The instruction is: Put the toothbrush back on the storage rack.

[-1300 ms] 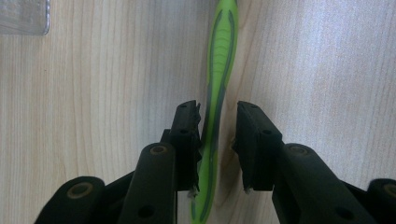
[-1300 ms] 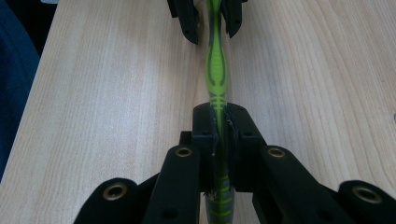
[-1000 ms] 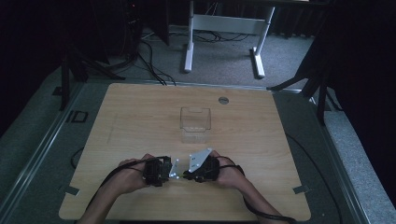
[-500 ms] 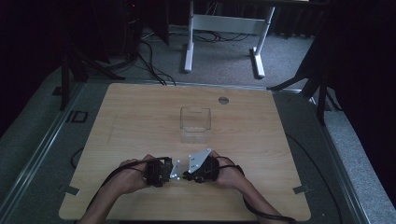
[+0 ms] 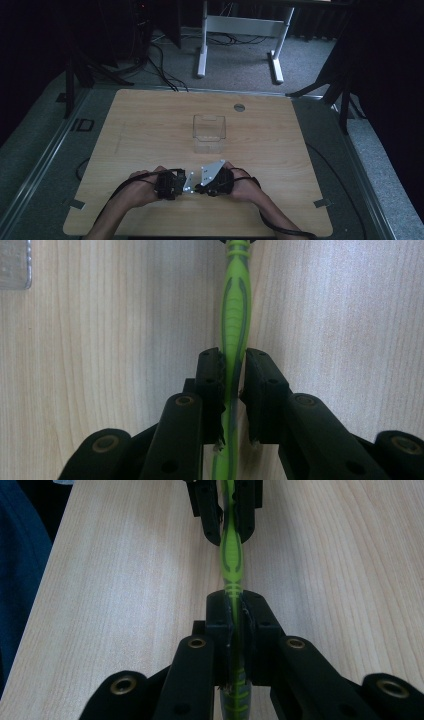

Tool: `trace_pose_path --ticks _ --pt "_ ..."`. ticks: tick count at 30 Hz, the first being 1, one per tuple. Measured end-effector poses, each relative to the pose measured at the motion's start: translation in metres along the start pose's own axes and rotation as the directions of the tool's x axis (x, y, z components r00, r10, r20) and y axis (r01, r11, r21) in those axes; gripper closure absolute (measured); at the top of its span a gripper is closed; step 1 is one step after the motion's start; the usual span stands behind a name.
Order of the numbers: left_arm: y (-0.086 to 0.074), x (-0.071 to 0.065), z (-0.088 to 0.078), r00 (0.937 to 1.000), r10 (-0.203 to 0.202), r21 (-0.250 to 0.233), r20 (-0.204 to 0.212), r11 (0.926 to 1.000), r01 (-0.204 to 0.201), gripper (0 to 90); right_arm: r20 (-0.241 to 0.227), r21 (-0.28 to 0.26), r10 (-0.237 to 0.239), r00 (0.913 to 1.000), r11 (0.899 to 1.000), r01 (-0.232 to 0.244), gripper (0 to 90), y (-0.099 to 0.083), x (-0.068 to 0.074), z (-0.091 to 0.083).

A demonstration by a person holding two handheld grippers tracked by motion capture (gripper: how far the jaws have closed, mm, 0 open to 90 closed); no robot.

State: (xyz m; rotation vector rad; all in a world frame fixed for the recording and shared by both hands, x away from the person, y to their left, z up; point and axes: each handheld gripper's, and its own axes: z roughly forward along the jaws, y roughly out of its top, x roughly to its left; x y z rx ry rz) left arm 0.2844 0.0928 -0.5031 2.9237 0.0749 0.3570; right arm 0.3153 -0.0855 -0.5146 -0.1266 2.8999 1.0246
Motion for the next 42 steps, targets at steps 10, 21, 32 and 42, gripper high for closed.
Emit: trace_pose_path --ticks 10,21,32,42 --pt "0.002 -0.002 0.002 0.9999 0.009 0.001 -0.012 1.0 -0.009 82.1 0.006 -0.009 0.012 0.9999 1.0 -0.012 85.3 -0.001 0.0 -0.002" --pt "0.003 -0.003 0.001 0.9994 0.02 0.01 -0.028 0.9998 -0.02 83.4 0.014 -0.012 0.01 0.9998 1.0 -0.01 84.9 -0.001 -0.001 -0.004" --pt "0.002 -0.002 0.001 0.9996 0.007 0.01 -0.027 0.9999 -0.007 83.9 0.032 -0.031 0.019 0.9993 0.999 -0.018 72.9 -0.001 -0.002 -0.006" --pt "-0.001 0.003 -0.001 0.9994 -0.022 0.012 -0.029 0.9997 0.022 83.9 0.054 -0.052 0.033 0.998 0.998 -0.03 63.9 -0.003 -0.004 -0.015"
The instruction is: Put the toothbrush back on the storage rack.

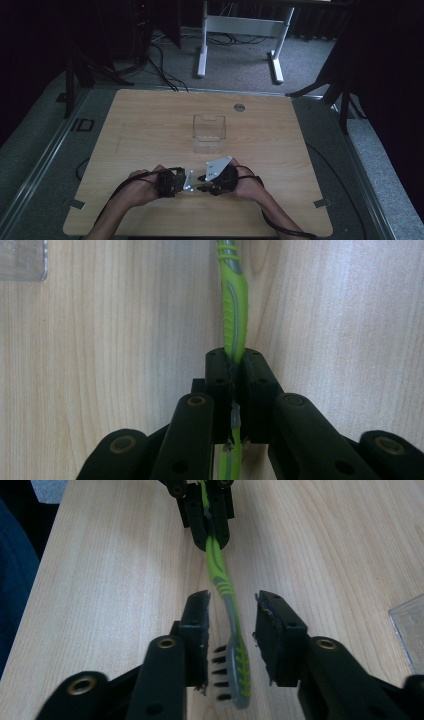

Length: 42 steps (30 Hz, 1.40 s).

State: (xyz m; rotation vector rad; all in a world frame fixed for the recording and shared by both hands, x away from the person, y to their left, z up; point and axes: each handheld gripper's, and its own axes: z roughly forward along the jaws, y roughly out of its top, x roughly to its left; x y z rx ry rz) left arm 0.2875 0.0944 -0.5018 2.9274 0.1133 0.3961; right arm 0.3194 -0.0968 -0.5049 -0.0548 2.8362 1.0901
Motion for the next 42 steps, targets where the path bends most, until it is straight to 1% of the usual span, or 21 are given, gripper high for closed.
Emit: trace_pose_path --ticks 3,4,10,11,16,18,20,27,32,34,38,39,40,42 --pt "0.0 0.001 0.0 1.0 -0.001 0.0 0.001 1.0 0.001 83.9 -0.001 0.001 0.002 1.0 1.0 -0.002 63.7 0.0 0.0 -0.001" --pt "-0.001 0.003 -0.001 0.9999 -0.011 0.002 0.002 0.9999 0.011 83.9 0.006 -0.005 0.006 1.0 1.0 -0.006 62.8 -0.001 0.0 -0.003" --pt "-0.003 0.005 0.0 0.9995 -0.031 0.004 -0.003 0.9995 0.031 83.9 0.015 -0.021 0.013 0.9998 1.0 -0.013 61.4 -0.002 0.0 -0.007" --pt "-0.004 0.007 0.0 0.9991 -0.043 0.006 -0.008 0.9991 0.043 83.9 0.023 -0.024 0.017 0.9996 1.0 -0.017 60.0 -0.002 0.0 -0.009" --pt "-0.007 0.011 -0.001 0.9979 -0.062 0.009 -0.015 0.998 0.062 83.9 0.032 -0.028 0.023 0.9992 0.999 -0.023 59.4 -0.003 -0.001 -0.012" --pt "-0.01 0.014 -0.001 0.9964 -0.08 0.009 -0.028 0.9968 0.08 83.9 0.044 -0.038 0.034 0.9985 0.999 -0.032 58.6 -0.005 -0.003 -0.016" --pt "-0.012 0.015 -0.001 0.9959 -0.084 0.01 -0.032 0.9964 0.085 83.9 0.045 -0.044 0.044 0.998 0.998 -0.042 58.0 -0.007 -0.004 -0.018" --pt "-0.018 0.022 -0.003 0.9893 -0.137 -0.003 -0.05 0.9905 0.137 83.9 0.055 -0.054 0.066 0.9963 0.997 -0.063 57.3 -0.012 -0.005 -0.021" --pt "-0.02 0.024 -0.004 0.9873 -0.149 -0.001 -0.054 0.9887 0.15 83.9 0.057 -0.059 0.073 0.9957 0.996 -0.07 57.3 -0.014 -0.005 -0.022" --pt "-0.02 0.025 -0.004 0.9844 -0.168 -0.011 -0.054 0.9858 0.167 83.9 0.06 -0.059 0.074 0.9954 0.996 -0.071 57.3 -0.016 -0.006 -0.023" --pt "-0.022 0.026 -0.004 0.9804 -0.188 -0.029 -0.058 0.982 0.187 83.9 0.061 -0.062 0.088 0.9942 0.995 -0.084 57.2 -0.018 -0.005 -0.024" --pt "-0.023 0.027 -0.005 0.9779 -0.2 -0.037 -0.062 0.9796 0.198 83.8 0.067 -0.067 0.1 0.9927 0.993 -0.096 57.4 -0.02 -0.005 -0.024" --pt "-0.023 0.027 -0.005 0.9779 -0.2 -0.037 -0.062 0.9796 0.198 83.8 0.067 -0.067 0.1 0.9927 0.993 -0.096 57.4 -0.02 -0.005 -0.024" --pt "-0.024 0.028 -0.006 0.9756 -0.209 -0.045 -0.068 0.9775 0.206 83.9 0.071 -0.066 0.107 0.9918 0.993 -0.102 57.5 -0.023 -0.006 -0.023"
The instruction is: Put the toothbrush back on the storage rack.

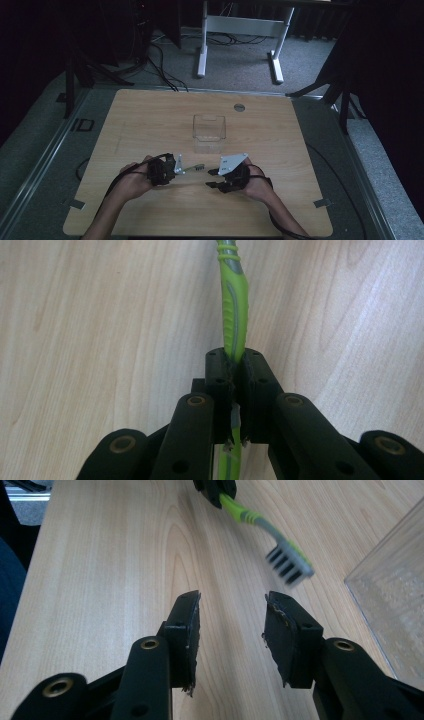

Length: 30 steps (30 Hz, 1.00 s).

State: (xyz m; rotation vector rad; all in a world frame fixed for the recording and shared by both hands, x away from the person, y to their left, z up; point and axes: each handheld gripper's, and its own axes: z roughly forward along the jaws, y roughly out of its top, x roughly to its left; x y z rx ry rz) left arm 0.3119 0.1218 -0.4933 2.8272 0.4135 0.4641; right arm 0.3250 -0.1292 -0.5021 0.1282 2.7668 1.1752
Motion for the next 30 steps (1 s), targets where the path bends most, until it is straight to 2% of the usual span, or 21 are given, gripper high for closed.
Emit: trace_pose_path --ticks 7,9,10,14,22,23,27,28,30 --pt "-0.001 0.006 -0.007 0.9991 -0.042 -0.044 -0.006 0.9982 0.041 83.8 0.017 0.006 0.029 0.9994 1.0 -0.029 57.7 -0.005 -0.001 0.001" --pt "-0.001 0.007 -0.007 0.9991 -0.041 -0.047 -0.006 0.998 0.041 83.8 0.019 0.006 0.034 0.9992 0.999 -0.034 57.7 -0.006 -0.002 0.001" --pt "-0.001 0.008 -0.01 0.9981 -0.06 -0.065 -0.009 0.9961 0.06 83.8 0.032 0.008 0.048 0.9983 0.999 -0.049 57.7 -0.007 -0.002 0.002" --pt "-0.002 0.01 -0.011 0.9968 -0.079 -0.083 -0.012 0.9935 0.077 83.8 0.048 0.003 0.07 0.9964 0.998 -0.07 57.8 -0.01 -0.004 0.001" --pt "-0.003 0.014 -0.016 0.9934 -0.114 -0.13 -0.01 0.9852 0.112 83.7 0.089 0.004 0.107 0.9903 0.994 -0.108 57.8 -0.014 -0.006 -0.001" --pt "-0.003 0.015 -0.016 0.9923 -0.124 -0.142 -0.006 0.9824 0.122 83.8 0.096 0.0 0.118 0.9884 0.993 -0.119 57.7 -0.016 -0.006 -0.002" --pt "-0.003 0.015 -0.017 0.9913 -0.132 -0.149 -0.007 0.9804 0.129 83.8 0.104 -0.003 0.127 0.9864 0.992 -0.127 57.7 -0.017 -0.007 -0.002" --pt "-0.003 0.017 -0.018 0.9886 -0.15 -0.168 -0.004 0.9746 0.147 83.7 0.125 0.002 0.137 0.9826 0.99 -0.139 57.6 -0.019 -0.008 -0.003" --pt "-0.003 0.018 -0.019 0.9873 -0.159 -0.178 -0.006 0.9717 0.155 83.8 0.138 0.0 0.147 0.9794 0.989 -0.148 57.6 -0.02 -0.008 -0.003"
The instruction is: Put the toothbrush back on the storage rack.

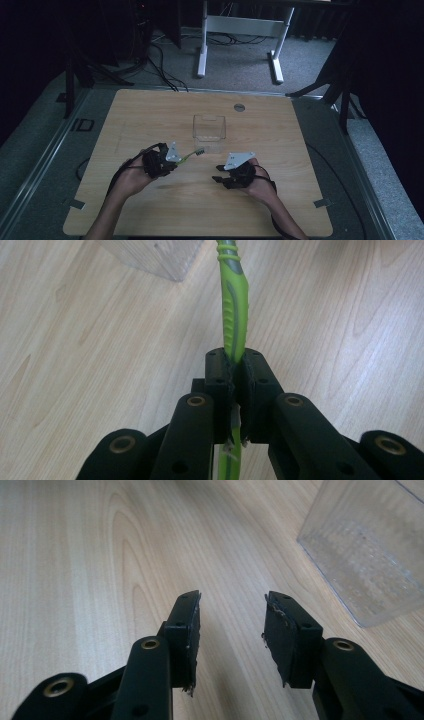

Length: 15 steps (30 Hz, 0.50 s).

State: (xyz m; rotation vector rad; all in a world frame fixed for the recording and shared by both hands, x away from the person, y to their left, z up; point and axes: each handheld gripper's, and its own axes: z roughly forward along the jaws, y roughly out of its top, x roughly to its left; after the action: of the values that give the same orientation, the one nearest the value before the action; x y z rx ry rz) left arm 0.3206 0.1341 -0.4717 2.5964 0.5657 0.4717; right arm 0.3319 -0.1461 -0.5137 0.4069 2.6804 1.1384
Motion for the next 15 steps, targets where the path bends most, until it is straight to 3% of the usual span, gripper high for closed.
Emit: trace_pose_path --ticks 15 --pt "-0.0009 0.0068 -0.0046 0.9981 -0.062 -0.065 0.003 0.9959 0.062 83.7 0.095 -0.005 0.064 0.9934 0.998 -0.064 55.1 -0.0085 -0.0007 0.0006"
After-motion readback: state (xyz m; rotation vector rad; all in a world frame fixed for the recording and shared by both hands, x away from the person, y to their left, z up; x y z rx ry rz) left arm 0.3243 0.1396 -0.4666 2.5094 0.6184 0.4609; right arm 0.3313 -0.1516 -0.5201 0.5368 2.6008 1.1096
